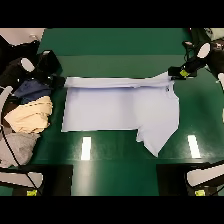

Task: Fold the shirts.

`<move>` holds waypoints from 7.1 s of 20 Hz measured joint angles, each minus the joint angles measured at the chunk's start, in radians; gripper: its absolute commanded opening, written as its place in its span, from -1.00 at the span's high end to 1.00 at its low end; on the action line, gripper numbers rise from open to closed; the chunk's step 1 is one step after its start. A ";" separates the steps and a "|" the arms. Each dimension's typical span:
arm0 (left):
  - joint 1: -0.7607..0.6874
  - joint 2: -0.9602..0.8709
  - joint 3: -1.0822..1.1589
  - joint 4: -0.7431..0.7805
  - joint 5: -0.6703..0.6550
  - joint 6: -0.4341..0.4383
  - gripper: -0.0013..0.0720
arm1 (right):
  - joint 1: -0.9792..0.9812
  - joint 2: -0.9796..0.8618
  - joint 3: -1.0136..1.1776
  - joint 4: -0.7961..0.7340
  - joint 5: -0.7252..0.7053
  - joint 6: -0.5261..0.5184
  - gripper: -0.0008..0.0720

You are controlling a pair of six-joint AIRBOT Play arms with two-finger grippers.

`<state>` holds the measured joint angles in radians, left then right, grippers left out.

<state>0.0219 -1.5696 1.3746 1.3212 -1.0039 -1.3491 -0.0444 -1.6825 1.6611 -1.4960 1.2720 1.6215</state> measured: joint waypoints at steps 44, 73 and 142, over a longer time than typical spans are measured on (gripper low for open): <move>-0.134 0.399 -0.549 -0.099 -0.092 -0.132 0.89 | -0.089 0.625 -0.648 0.024 0.311 0.000 -0.15; -0.134 0.448 -0.496 -0.122 -0.154 -0.088 0.89 | 0.073 0.747 -1.072 0.132 -0.001 0.139 0.92; -0.131 0.437 -0.424 -0.055 0.137 -0.320 0.89 | -0.326 -0.120 -0.333 0.651 0.148 -0.484 0.36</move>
<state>-0.1089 -1.1328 0.9504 1.2663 -0.8669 -1.6688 -0.3706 -1.8023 1.3285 -0.8448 1.4197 1.1374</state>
